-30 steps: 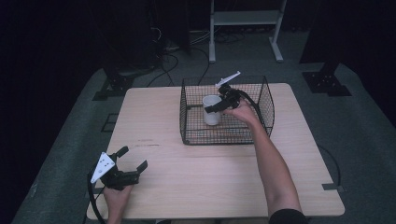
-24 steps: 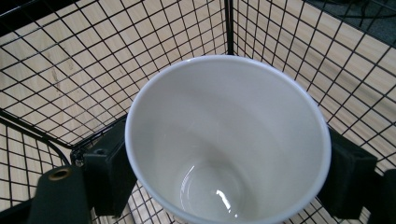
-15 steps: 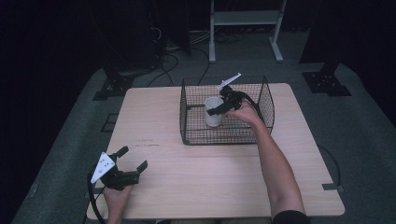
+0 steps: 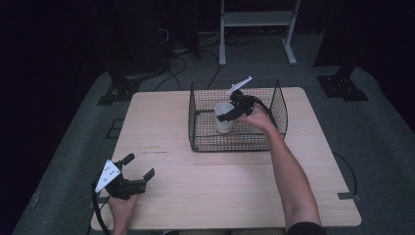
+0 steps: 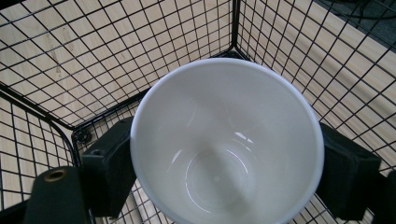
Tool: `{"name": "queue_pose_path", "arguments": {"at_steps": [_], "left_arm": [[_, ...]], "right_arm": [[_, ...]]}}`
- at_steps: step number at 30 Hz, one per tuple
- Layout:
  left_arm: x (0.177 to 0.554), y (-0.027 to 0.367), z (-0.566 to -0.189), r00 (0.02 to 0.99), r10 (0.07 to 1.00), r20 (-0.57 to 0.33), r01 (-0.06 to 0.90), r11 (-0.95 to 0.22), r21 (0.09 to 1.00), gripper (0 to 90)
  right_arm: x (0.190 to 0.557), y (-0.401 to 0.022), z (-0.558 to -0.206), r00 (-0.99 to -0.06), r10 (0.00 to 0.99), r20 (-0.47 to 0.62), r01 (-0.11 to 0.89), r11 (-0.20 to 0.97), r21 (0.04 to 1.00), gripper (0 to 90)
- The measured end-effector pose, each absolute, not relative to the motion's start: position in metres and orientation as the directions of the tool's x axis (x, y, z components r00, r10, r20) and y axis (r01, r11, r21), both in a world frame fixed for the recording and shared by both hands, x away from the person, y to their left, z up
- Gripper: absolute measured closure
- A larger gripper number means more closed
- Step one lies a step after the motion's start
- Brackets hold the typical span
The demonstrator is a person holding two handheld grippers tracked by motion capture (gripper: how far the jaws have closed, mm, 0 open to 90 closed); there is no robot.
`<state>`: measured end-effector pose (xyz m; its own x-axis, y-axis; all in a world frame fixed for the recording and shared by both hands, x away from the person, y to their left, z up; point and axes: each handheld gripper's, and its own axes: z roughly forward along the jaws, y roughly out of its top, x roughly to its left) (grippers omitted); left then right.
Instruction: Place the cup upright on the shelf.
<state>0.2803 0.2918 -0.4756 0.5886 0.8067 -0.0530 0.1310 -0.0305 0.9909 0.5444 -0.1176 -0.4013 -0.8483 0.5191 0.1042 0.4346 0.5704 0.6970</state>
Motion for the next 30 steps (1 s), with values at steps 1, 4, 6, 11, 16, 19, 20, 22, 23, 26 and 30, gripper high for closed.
{"name": "queue_pose_path", "arguments": {"at_steps": [1,4,6,11,16,19,20,22,23,26,30], "left_arm": [[0.280,0.292,-0.476,0.588,0.807,-0.053,0.131,-0.031,0.991,0.0],[0.280,0.292,-0.475,0.587,0.808,-0.052,0.130,-0.030,0.991,0.0],[0.280,0.291,-0.475,0.587,0.808,-0.052,0.130,-0.031,0.991,0.0],[0.280,0.291,-0.475,0.589,0.807,-0.052,0.131,-0.032,0.991,0.0],[0.280,0.291,-0.475,0.588,0.807,-0.052,0.131,-0.032,0.991,0.0],[0.280,0.291,-0.475,0.588,0.807,-0.051,0.131,-0.033,0.991,0.0],[0.280,0.291,-0.475,0.588,0.807,-0.051,0.132,-0.033,0.991,0.0],[0.280,0.291,-0.475,0.588,0.807,-0.051,0.132,-0.033,0.991,0.0],[0.280,0.291,-0.475,0.587,0.808,-0.051,0.132,-0.033,0.991,0.0],[0.280,0.291,-0.475,0.586,0.809,-0.050,0.132,-0.034,0.991,0.0],[0.280,0.291,-0.476,0.585,0.810,-0.052,0.133,-0.033,0.991,0.0]], "right_arm": [[0.544,-0.117,-0.402,-0.849,0.518,0.104,0.435,0.573,0.695,17.1],[0.543,-0.116,-0.402,-0.849,0.518,0.099,0.435,0.580,0.689,16.1],[0.543,-0.116,-0.401,-0.848,0.519,0.103,0.435,0.572,0.695,15.2],[0.542,-0.114,-0.399,-0.848,0.521,0.097,0.431,0.570,0.699,13.4],[0.542,-0.114,-0.397,-0.844,0.527,0.097,0.431,0.559,0.708,13.1],[0.542,-0.115,-0.396,-0.841,0.532,0.096,0.427,0.545,0.721,13.0],[0.542,-0.115,-0.395,-0.840,0.532,0.106,0.430,0.535,0.727,12.9],[0.541,-0.115,-0.392,-0.841,0.530,0.109,0.425,0.521,0.740,12.8],[0.541,-0.115,-0.390,-0.842,0.529,0.107,0.420,0.517,0.746,12.3],[0.540,-0.116,-0.385,-0.834,0.542,0.103,0.416,0.494,0.764,12.2],[0.539,-0.120,-0.378,-0.825,0.553,0.116,0.414,0.454,0.789,12.2]]}}
